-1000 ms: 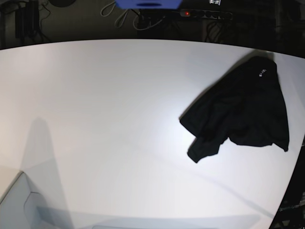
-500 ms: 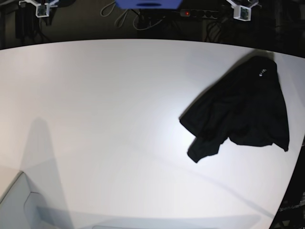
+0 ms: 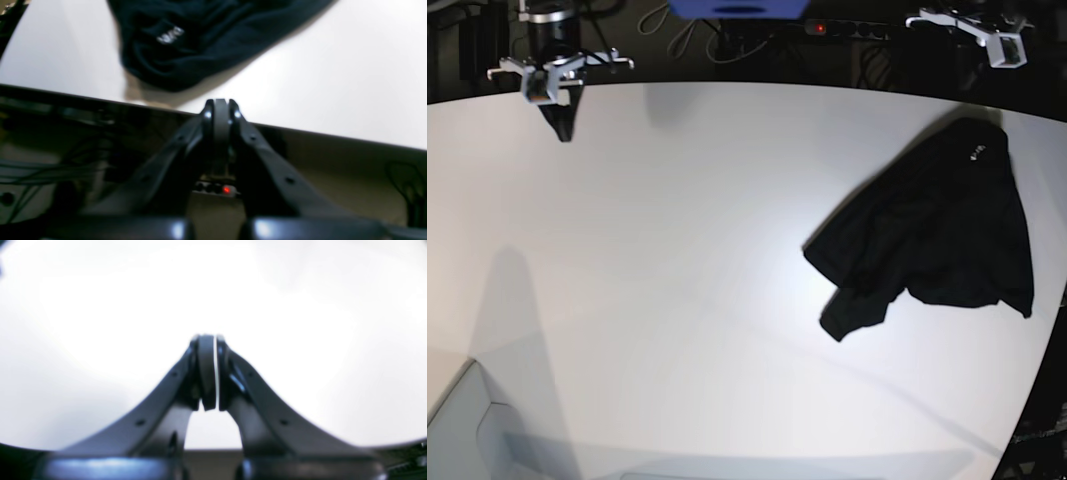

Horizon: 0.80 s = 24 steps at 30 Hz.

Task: Layout the t-shirt on the table in an organized manner, then fold the t-shirt properly
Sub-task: 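Move the left gripper down onto the crumpled black t-shirt and grasp it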

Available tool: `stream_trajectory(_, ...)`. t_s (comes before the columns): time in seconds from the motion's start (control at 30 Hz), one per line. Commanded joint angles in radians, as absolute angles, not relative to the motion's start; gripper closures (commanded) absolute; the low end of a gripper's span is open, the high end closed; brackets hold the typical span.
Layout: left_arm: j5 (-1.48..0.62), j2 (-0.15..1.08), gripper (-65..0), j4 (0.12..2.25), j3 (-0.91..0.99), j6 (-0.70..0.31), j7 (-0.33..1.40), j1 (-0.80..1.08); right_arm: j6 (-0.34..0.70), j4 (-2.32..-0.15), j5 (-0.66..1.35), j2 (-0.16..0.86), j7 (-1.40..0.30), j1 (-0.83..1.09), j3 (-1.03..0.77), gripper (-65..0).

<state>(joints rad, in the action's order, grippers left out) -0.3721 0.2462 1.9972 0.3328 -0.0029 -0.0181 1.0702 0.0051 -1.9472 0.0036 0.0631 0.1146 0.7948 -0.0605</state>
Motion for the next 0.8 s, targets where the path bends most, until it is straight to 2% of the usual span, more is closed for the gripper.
stream_trajectory(0.0, -0.378, 0.249, -0.6, 2.012, 0.344, 0.001, -0.044, 1.076, 0.002, -1.985, 0.007, 0.059, 0.102, 0.786, -0.036, -3.1)
stream_trajectory(0.1, -0.423, 0.249, -2.9, 2.014, 0.369, 0.004, -0.044, 1.072, 0.002, -2.000, 0.007, 0.038, 0.030, 0.750, 0.035, -8.2)
stream_trajectory(0.13, -0.463, 0.252, -6.1, 2.014, 0.381, 0.004, -0.044, 1.058, 0.002, -1.998, 0.007, 0.028, 0.013, 0.734, 0.058, -10.2)
stream_trajectory(0.23, -0.595, 0.255, -20.8, 2.012, 0.424, 0.002, -0.016, 1.009, 0.002, -1.997, 0.007, 0.015, -0.030, 0.705, 0.130, -14.4)
stream_trajectory(0.3, -0.665, 0.254, -26.5, 2.012, 0.469, -0.001, 0.076, 0.957, 0.002, -1.997, 0.007, 0.015, -0.062, 0.691, 0.177, -16.2)
stream_trajectory(0.47, -0.723, 0.251, -27.5, 2.011, 0.533, -0.002, 0.337, 0.783, 0.002, -1.995, 0.007, 0.030, -0.153, 0.653, 0.243, -18.9)
stream_trajectory(0.63, -0.722, 0.251, -27.4, 2.008, 0.584, 0.004, 0.591, 0.584, 0.002, -1.994, 0.007, 0.038, -0.199, 0.638, 0.249, -18.9)
stream_trajectory(0.77, -0.674, 0.251, -27.4, 1.988, 0.588, 0.004, 0.719, 0.466, 0.002, -1.980, 0.005, 0.059, -0.199, 0.622, 0.248, -18.6)
